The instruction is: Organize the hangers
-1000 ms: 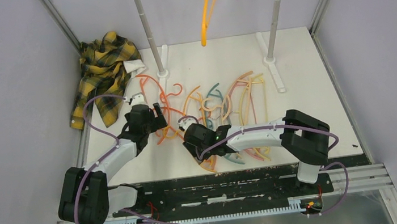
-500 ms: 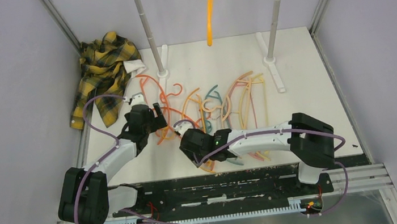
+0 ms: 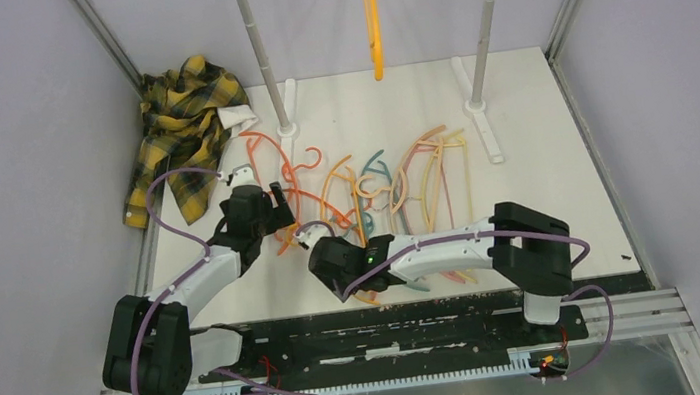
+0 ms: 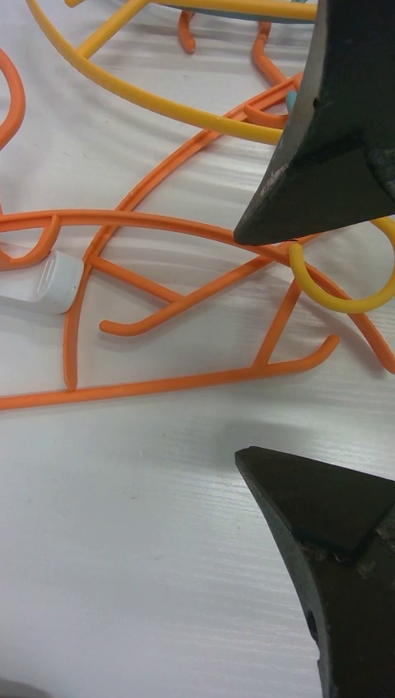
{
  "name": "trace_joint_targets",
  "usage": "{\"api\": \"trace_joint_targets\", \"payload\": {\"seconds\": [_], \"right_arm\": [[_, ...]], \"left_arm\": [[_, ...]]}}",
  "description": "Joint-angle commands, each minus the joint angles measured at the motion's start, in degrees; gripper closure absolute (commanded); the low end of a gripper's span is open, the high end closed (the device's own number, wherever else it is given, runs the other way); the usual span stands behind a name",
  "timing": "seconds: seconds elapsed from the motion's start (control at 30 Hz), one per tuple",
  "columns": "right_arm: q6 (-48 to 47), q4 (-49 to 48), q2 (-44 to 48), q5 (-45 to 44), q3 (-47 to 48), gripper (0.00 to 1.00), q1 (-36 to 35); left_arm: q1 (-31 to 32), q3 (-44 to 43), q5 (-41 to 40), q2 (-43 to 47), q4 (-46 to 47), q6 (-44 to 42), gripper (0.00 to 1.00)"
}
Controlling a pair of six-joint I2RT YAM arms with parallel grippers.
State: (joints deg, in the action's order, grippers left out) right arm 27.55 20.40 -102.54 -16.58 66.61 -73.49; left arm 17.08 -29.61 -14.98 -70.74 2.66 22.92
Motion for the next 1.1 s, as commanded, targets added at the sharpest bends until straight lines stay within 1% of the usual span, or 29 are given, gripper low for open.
{"api": "trace_joint_targets", "payload": {"seconds": [0.0,0.07,0.17,0.27,0.33,0.47,0.5,0.7,0.8,0.83,0.9,1.07], "right_arm": [[-0.1,-1.3,-1.9,-1.2,2.0,0.47,-0.3],[0.1,-1.9,-2.7,-1.0,1.9,0.53,-0.2],[0.1,-2.0,-3.6,-1.2,2.0,0.59,-0.2],[0.2,-1.6,-3.6,-2.4,1.7,0.73,-0.2],[0.2,-0.9,-3.0,-3.6,1.6,0.79,-0.2],[0.2,1.2,0.9,-5.1,1.5,0.98,-0.2],[0.0,1.8,2.3,-5.5,1.5,0.99,-0.2],[-2.5,7.0,12.6,-12.5,0.4,0.99,0.1],[-3.5,9.2,17.0,-14.4,-0.3,0.99,0.9],[-4.1,10.7,19.7,-16.3,-1.0,0.99,1.8],[-4.6,11.1,21.6,-17.1,-2.0,0.99,3.0],[-5.0,11.0,24.7,-16.0,-4.8,0.99,6.2]], "left_arm": [[-0.2,0.3,-0.8,1.6,1.7,1.9,0.01],[-0.2,0.3,-0.8,1.6,1.6,2.0,0.01],[-0.2,0.4,-0.8,1.5,1.7,1.9,0.01],[-0.2,0.3,-0.8,1.3,1.9,1.9,0.01],[-0.2,0.3,-0.8,1.3,1.9,1.8,0.01],[-0.2,0.1,-1.0,1.4,1.7,1.7,0.01],[-0.2,0.0,-1.0,1.5,1.7,1.7,0.01],[-0.2,0.2,-1.5,2.8,1.7,2.1,0.01],[-0.2,0.7,-2.7,4.1,1.7,2.7,0.01],[-0.2,1.4,-4.3,5.9,1.8,3.5,0.01],[-0.2,1.9,-5.4,7.5,1.8,4.1,0.01],[-0.3,3.1,-8.0,11.6,1.1,5.3,0.01]]}}
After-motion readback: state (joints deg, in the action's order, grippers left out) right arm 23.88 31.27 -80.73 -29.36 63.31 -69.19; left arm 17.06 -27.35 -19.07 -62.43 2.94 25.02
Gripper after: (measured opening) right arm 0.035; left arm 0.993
